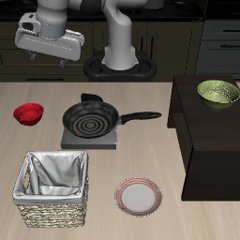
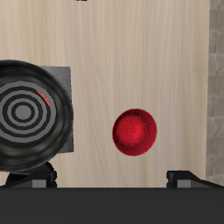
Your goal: Place the red bowl on the plate
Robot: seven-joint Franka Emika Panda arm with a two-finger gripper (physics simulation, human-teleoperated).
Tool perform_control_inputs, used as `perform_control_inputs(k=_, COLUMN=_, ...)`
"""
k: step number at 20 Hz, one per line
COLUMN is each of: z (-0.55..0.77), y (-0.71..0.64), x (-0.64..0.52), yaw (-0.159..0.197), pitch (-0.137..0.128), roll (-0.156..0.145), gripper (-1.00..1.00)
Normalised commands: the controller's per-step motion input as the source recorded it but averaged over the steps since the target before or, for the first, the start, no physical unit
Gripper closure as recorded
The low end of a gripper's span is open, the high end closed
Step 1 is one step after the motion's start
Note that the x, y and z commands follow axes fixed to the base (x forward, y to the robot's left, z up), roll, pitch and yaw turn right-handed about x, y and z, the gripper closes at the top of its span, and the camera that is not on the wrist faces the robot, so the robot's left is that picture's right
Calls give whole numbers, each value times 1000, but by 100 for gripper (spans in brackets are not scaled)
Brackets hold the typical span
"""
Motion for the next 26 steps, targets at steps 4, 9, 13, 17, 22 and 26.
perform_control_inputs(k=4, z=0, y=0, x=0, yaw=0, pitch=0, roll=0, gripper=-100)
perform_control_inputs(k=9, z=-104, y=-689, x=0, yaw=30, pitch=-3, roll=-90, gripper=-100)
perform_control_inputs(k=13, z=-29, y=-397, x=-53, yaw=-10, pitch=18, roll=-16, gripper=-100)
perform_control_inputs(k=17, z=-96, y=-178, x=-40, yaw=4, pitch=19, roll=5, gripper=-100)
perform_control_inputs(k=22, z=-32, y=-217, x=-66, yaw=23, pitch=7, roll=22, gripper=-100)
perform_control_inputs(k=26, z=15, y=-151, x=10, yaw=2, pitch=-1, roll=12, gripper=-100)
